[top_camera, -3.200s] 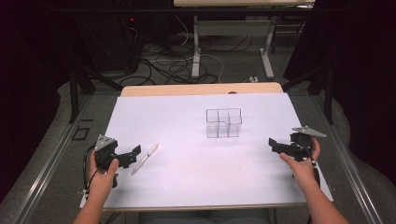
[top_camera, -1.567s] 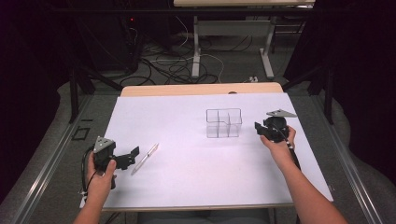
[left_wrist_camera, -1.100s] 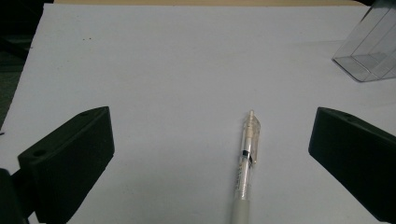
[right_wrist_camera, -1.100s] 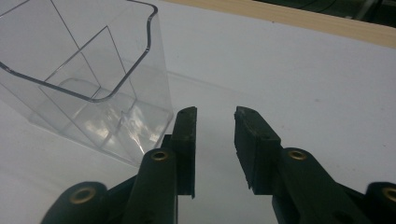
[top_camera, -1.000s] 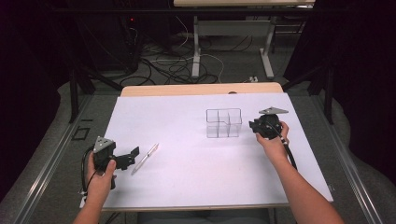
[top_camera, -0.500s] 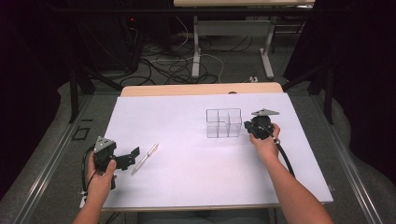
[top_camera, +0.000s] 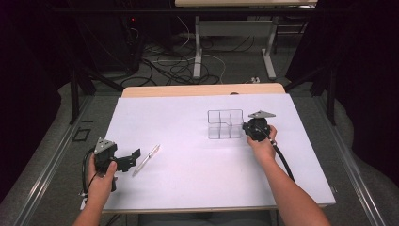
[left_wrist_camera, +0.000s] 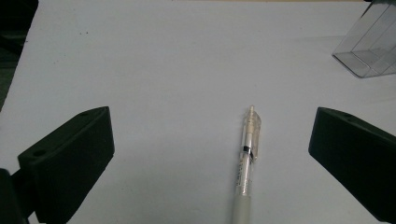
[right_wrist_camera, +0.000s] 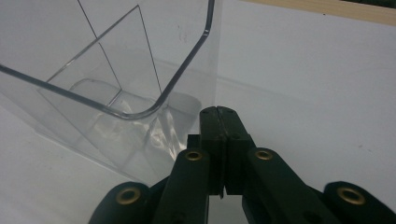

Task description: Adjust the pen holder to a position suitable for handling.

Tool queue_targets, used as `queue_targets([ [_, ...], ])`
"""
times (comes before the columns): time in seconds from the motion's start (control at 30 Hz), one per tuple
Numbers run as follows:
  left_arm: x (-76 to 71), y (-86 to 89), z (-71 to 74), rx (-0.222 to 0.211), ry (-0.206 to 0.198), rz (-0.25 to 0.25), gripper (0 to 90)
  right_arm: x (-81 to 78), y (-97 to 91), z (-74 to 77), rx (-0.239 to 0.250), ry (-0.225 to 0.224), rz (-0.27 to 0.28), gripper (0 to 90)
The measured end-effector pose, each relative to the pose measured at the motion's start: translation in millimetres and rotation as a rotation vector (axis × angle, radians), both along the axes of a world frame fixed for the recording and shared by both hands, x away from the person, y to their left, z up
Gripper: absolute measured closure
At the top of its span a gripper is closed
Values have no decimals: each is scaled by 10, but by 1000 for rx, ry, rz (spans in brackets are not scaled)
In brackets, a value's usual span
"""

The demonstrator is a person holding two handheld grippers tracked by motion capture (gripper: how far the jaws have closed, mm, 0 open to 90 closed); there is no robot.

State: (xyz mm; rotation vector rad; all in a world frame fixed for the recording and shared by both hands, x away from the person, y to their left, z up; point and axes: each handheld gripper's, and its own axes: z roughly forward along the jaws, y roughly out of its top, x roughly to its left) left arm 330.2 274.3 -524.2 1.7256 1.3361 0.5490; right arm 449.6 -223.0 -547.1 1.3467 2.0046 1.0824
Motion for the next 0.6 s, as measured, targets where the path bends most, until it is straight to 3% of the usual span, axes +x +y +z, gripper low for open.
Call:
queue_targets([
  [0.1, 6, -3, -4, 2, 2, -1, 2, 11, -4, -1, 25, 5, 10, 897],
  [0.6, 36, -30, -34, 13, 18, -14, 2, 30, 108, -6, 23, -10, 60, 897],
])
